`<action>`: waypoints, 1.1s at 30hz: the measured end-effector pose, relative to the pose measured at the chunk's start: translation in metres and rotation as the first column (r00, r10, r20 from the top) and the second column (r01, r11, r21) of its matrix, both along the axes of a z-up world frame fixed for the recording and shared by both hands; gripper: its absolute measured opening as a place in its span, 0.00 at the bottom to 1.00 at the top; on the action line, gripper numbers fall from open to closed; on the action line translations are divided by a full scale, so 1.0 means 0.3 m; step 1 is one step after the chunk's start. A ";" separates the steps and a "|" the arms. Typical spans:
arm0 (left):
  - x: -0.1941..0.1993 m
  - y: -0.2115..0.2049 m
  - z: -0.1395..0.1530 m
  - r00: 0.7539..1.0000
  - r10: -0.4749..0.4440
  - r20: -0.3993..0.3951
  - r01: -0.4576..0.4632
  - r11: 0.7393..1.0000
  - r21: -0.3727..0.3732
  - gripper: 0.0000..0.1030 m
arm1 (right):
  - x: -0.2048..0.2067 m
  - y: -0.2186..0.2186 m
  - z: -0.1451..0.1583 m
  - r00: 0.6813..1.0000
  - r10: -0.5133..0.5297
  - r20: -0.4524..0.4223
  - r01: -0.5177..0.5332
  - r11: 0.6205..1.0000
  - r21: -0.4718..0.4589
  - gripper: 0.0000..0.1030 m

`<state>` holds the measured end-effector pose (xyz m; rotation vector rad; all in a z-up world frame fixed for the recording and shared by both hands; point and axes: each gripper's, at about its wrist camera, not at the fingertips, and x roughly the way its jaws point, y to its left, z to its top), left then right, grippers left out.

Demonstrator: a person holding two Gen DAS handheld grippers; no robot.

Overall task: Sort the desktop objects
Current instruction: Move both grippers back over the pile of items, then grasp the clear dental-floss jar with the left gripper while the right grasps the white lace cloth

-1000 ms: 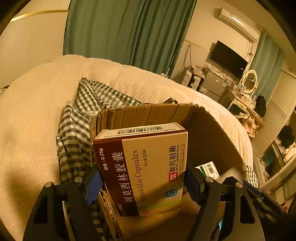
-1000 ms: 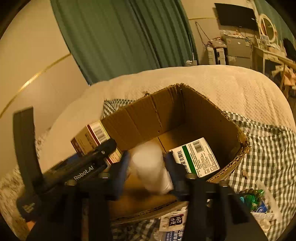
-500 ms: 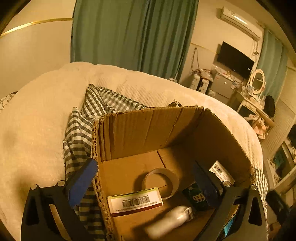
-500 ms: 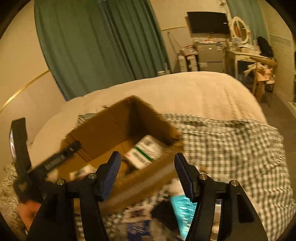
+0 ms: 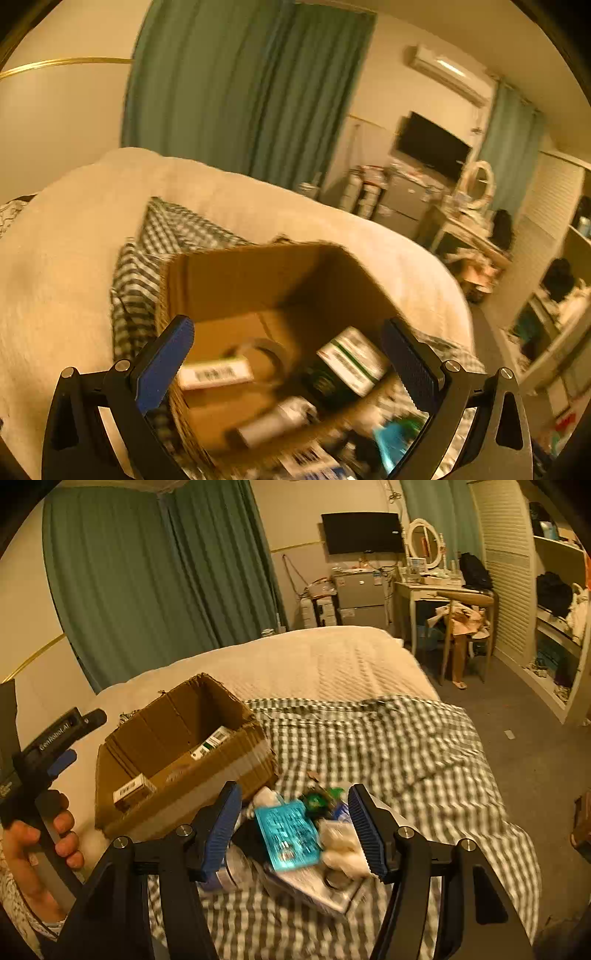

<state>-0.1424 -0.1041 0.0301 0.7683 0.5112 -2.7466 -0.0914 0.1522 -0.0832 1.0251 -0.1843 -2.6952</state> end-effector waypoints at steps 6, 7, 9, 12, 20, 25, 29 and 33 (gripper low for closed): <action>0.131 0.183 -0.013 0.985 -0.163 0.049 0.167 0.983 -0.073 1.00 | 0.150 0.098 -0.009 0.998 -0.056 0.011 0.056 0.998 0.000 0.58; 0.152 0.210 -0.038 0.980 -0.188 0.066 0.194 0.977 -0.087 1.00 | 0.166 0.105 -0.018 0.998 -0.059 0.017 0.059 0.998 -0.004 0.58; 0.180 0.262 -0.112 0.964 -0.231 0.129 0.246 0.963 -0.112 1.00 | 0.201 0.124 -0.033 0.997 -0.069 0.025 0.070 0.997 -0.015 0.58; 0.190 0.311 -0.250 0.941 -0.237 0.243 0.266 0.959 -0.094 1.00 | 0.239 0.139 -0.049 0.997 -0.069 0.037 0.071 0.997 -0.043 0.58; 0.118 0.340 -0.517 0.879 -0.158 0.450 0.196 0.980 -0.039 1.00 | 0.275 0.152 -0.102 0.995 -0.078 0.058 0.079 0.997 -0.024 0.58; 0.097 0.332 -0.571 0.880 -0.182 0.439 0.174 0.983 0.057 1.00 | 0.225 0.171 -0.177 0.991 -0.090 0.101 0.094 0.995 -0.034 0.58; 0.077 0.356 -0.563 0.898 -0.149 0.415 0.163 0.987 0.001 1.00 | 0.178 0.165 -0.231 0.988 -0.087 0.126 0.094 0.995 -0.045 0.59; 0.033 0.345 -0.599 0.882 -0.118 0.457 0.127 0.992 0.010 1.00 | 0.114 0.151 -0.289 0.986 -0.078 0.150 0.086 0.995 -0.044 0.59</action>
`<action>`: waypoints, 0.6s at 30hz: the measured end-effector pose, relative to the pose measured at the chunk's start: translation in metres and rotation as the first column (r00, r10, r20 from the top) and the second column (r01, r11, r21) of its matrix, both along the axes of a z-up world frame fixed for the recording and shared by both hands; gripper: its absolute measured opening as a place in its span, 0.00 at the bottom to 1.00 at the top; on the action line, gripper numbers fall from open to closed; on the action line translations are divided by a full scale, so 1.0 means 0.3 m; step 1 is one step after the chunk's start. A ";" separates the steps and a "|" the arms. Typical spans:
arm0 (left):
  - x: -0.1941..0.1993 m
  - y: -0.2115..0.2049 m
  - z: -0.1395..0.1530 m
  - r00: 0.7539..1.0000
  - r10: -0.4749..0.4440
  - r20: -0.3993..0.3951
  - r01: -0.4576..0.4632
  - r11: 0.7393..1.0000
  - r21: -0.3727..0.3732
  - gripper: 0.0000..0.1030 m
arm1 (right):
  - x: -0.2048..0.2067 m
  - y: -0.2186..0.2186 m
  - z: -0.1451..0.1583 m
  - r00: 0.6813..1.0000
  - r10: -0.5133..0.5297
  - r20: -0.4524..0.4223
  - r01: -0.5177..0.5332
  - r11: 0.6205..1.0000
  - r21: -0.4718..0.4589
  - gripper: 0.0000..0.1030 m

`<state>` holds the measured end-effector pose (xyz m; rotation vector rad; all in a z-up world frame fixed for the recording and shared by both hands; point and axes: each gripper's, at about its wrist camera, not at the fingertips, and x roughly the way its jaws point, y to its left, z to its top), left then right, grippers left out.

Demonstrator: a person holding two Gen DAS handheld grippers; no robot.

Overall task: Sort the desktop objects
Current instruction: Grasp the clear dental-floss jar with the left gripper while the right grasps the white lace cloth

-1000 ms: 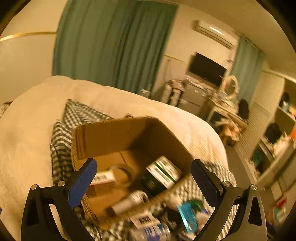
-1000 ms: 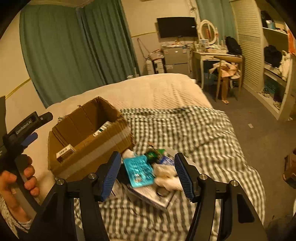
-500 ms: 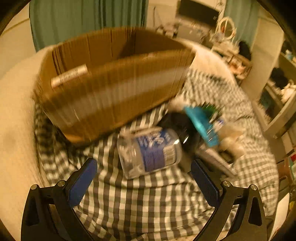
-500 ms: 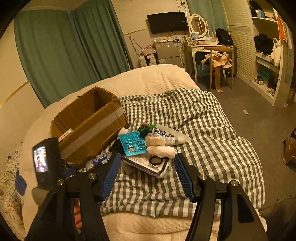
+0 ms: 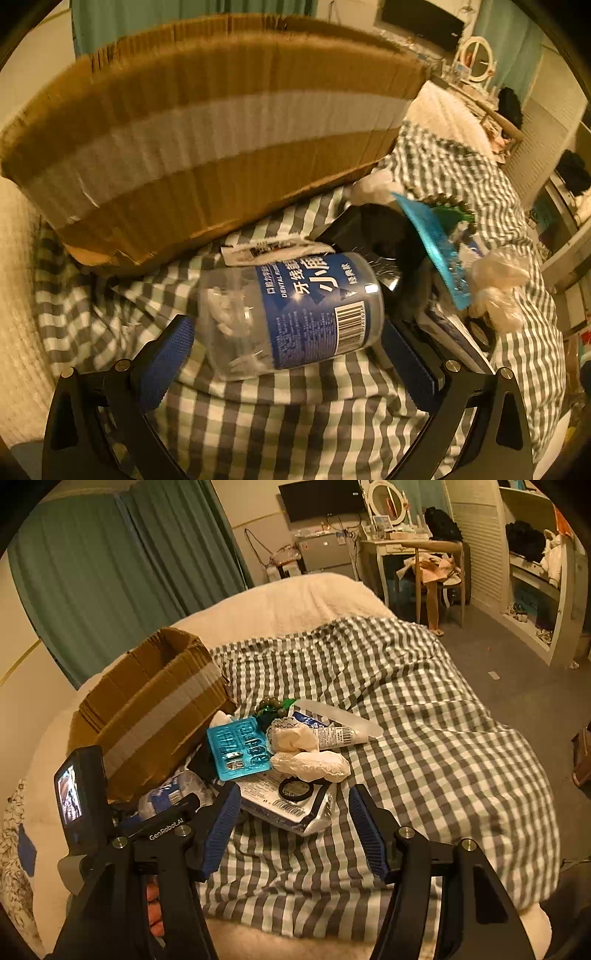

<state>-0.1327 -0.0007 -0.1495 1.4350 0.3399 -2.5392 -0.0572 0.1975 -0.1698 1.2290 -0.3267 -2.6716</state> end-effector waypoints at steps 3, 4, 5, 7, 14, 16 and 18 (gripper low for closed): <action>-0.040 0.000 -0.024 0.999 0.027 0.043 -0.027 1.000 -0.004 1.00 | -0.057 -0.016 -0.041 1.000 0.016 0.015 -0.016 1.000 -0.002 0.59; -0.052 0.003 -0.032 0.998 0.029 0.051 -0.029 1.000 -0.008 1.00 | -0.080 -0.023 -0.055 1.000 0.022 0.020 -0.023 1.000 0.002 0.59; -0.062 0.004 -0.038 0.998 0.029 0.056 -0.029 1.000 -0.007 1.00 | -0.098 -0.030 -0.066 0.999 0.029 0.023 -0.029 1.000 0.004 0.59; -0.081 0.004 -0.052 0.997 0.028 0.066 -0.029 1.000 0.001 1.00 | -0.138 -0.041 -0.090 0.999 0.044 0.030 -0.045 0.999 0.009 0.59; -0.104 0.003 -0.092 0.996 0.016 0.085 -0.014 1.000 -0.026 0.96 | -0.266 -0.059 -0.186 0.993 0.080 0.084 -0.084 0.995 0.048 0.59; -0.107 -0.004 -0.088 0.997 0.023 0.076 -0.021 0.999 -0.028 0.90 | -0.292 -0.061 -0.211 0.991 0.089 0.103 -0.095 0.994 0.049 0.59; -0.107 -0.005 -0.090 0.997 0.024 0.070 -0.022 0.999 -0.026 0.88 | -0.315 -0.069 -0.238 0.985 0.114 0.129 -0.121 0.992 0.043 0.54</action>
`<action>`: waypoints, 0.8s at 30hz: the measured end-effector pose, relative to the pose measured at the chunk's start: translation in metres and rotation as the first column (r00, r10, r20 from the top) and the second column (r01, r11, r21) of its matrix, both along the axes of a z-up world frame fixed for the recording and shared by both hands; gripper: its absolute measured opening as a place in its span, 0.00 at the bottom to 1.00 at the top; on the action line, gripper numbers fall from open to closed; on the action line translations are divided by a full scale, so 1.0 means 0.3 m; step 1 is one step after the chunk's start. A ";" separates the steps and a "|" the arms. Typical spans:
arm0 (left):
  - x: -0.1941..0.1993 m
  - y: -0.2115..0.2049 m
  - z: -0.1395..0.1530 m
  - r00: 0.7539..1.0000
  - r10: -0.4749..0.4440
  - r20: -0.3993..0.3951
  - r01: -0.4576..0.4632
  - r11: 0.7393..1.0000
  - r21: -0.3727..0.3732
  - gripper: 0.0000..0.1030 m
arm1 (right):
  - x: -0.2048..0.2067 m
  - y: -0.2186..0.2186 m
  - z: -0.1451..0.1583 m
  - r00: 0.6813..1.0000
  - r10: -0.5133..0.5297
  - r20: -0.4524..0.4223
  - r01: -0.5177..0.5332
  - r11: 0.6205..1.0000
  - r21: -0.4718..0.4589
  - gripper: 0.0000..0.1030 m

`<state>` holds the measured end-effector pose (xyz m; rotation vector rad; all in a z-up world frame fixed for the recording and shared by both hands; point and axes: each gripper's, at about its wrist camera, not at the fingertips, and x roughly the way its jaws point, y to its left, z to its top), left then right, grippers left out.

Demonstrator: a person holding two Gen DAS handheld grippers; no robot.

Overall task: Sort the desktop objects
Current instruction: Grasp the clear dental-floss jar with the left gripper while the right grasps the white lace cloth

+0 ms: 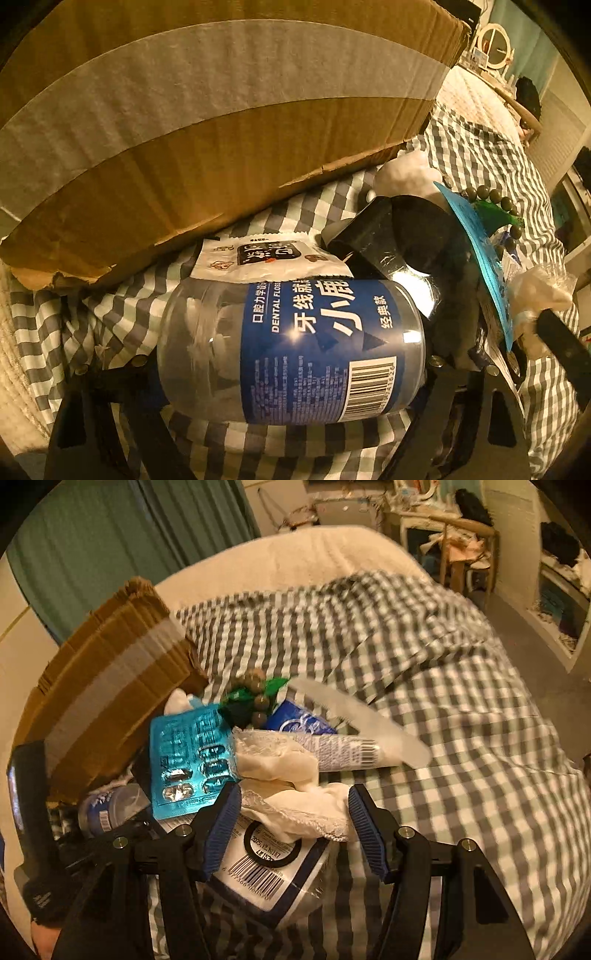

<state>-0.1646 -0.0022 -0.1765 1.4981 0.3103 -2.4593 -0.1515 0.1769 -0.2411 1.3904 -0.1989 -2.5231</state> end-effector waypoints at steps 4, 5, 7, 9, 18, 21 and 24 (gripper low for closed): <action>0.001 0.001 0.002 1.000 -0.010 -0.012 0.010 1.000 0.008 0.88 | -0.011 -0.019 -0.028 0.999 0.028 0.025 -0.028 1.000 0.011 0.32; 0.003 -0.001 0.004 1.000 -0.010 -0.014 0.010 1.000 0.012 0.88 | -0.006 -0.018 -0.027 0.999 0.027 0.025 -0.027 1.000 0.004 0.26; 0.004 0.000 0.006 1.000 -0.011 -0.014 0.011 1.000 0.017 0.88 | 0.007 -0.015 -0.019 0.999 0.025 0.019 -0.025 1.000 0.000 0.21; 0.007 -0.004 0.010 1.000 -0.002 -0.018 0.003 1.000 0.029 0.88 | 0.021 -0.012 -0.001 1.000 0.020 0.008 -0.020 1.000 0.002 0.17; 0.110 -0.002 0.082 0.994 0.003 -0.107 -0.001 1.000 0.013 0.88 | 0.118 0.013 0.124 0.999 -0.013 -0.044 0.014 1.000 0.028 0.14; 0.146 0.001 0.113 0.989 -0.008 -0.146 0.012 1.000 0.024 0.88 | 0.162 0.021 0.174 0.998 -0.016 -0.065 0.019 0.999 0.038 0.13; 0.161 0.006 0.149 0.982 -0.014 -0.186 0.017 1.000 0.016 0.88 | 0.197 0.023 0.213 0.997 -0.021 -0.080 0.025 0.998 0.052 0.13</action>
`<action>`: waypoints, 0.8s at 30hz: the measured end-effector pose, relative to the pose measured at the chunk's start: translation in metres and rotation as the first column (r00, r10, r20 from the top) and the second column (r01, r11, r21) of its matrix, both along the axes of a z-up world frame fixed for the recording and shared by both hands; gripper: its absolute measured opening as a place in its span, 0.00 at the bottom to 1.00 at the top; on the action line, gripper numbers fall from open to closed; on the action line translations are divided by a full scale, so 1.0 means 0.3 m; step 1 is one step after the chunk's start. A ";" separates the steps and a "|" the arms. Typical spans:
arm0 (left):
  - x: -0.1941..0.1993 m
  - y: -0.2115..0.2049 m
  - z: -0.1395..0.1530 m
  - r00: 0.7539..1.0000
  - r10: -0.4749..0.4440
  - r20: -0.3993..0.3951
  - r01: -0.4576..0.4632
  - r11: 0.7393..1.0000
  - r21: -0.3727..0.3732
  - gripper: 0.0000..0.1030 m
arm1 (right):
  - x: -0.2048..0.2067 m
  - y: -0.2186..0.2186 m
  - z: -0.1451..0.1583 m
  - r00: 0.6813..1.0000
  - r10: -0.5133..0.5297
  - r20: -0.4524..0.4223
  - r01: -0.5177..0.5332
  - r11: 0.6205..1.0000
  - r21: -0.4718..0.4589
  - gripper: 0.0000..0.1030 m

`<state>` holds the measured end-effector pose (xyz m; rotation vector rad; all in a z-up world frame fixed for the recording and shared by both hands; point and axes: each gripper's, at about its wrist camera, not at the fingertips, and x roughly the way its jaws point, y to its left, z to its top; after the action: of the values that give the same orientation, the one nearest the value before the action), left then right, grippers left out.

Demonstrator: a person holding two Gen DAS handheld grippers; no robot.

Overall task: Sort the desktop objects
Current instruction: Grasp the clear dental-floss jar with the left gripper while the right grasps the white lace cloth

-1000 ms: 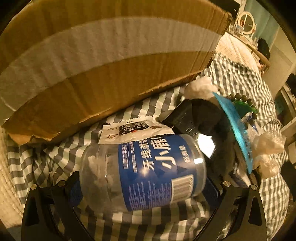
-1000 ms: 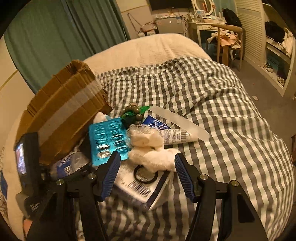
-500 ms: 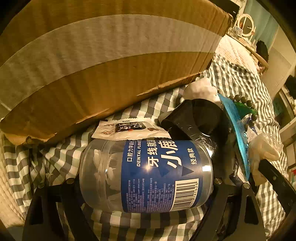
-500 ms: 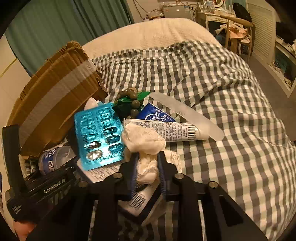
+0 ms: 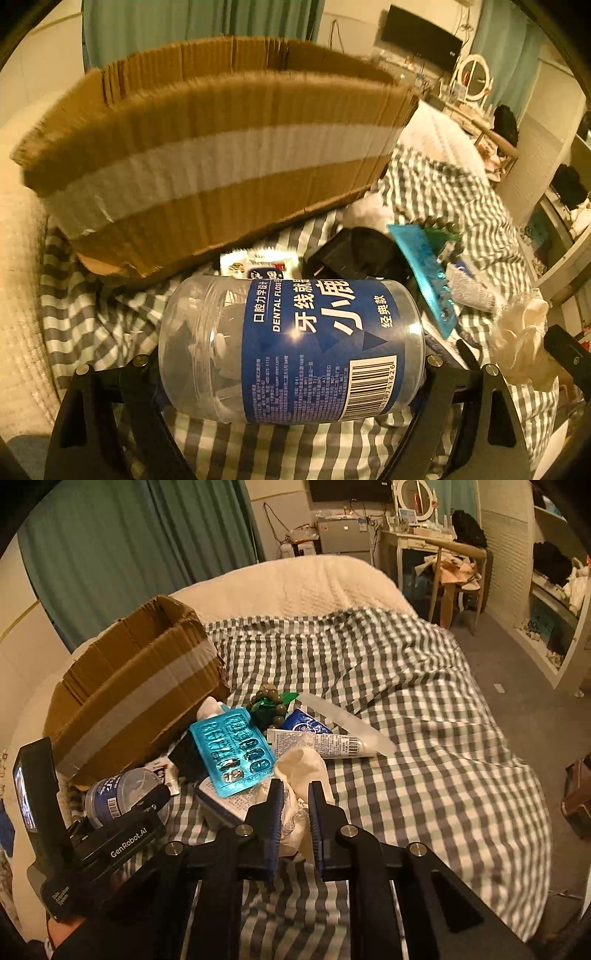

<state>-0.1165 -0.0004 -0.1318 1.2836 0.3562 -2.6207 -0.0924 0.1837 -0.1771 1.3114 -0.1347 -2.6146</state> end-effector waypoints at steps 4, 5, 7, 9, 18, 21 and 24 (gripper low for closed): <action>0.085 -0.051 0.050 0.999 0.006 -0.047 -0.006 1.000 0.008 0.88 | 0.047 -0.010 0.066 1.000 0.000 -0.031 0.001 1.000 0.018 0.13; 0.086 -0.044 0.053 0.999 0.006 -0.053 -0.005 1.000 0.010 0.88 | 0.058 -0.013 0.081 0.999 0.000 -0.042 0.001 1.000 0.027 0.13; 0.086 -0.048 0.068 0.998 -0.003 -0.064 0.004 1.000 0.017 0.88 | 0.082 -0.027 0.122 0.998 0.009 -0.063 -0.007 0.999 0.037 0.13; 0.073 -0.025 0.072 0.998 -0.016 -0.065 0.017 0.999 0.028 0.88 | 0.099 -0.042 0.155 0.997 0.018 -0.078 -0.014 0.999 0.048 0.13; 0.088 -0.041 0.065 0.999 -0.029 -0.047 0.032 0.997 0.066 0.88 | 0.137 -0.124 0.216 0.993 0.069 -0.101 -0.062 0.996 0.070 0.14; 0.089 -0.050 0.055 0.999 -0.015 -0.041 0.018 0.997 0.072 0.88 | 0.143 -0.114 0.140 0.997 0.052 -0.057 -0.049 0.998 0.046 0.52; 0.083 -0.052 0.045 1.000 -0.010 -0.027 0.012 0.997 0.079 0.88 | 0.147 -0.094 0.018 1.000 0.024 0.015 -0.025 0.999 0.034 0.62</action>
<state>-0.0916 -0.0159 -0.1184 1.2795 0.4635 -2.6601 -0.0481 0.1554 -0.1716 1.3349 -0.0761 -2.5983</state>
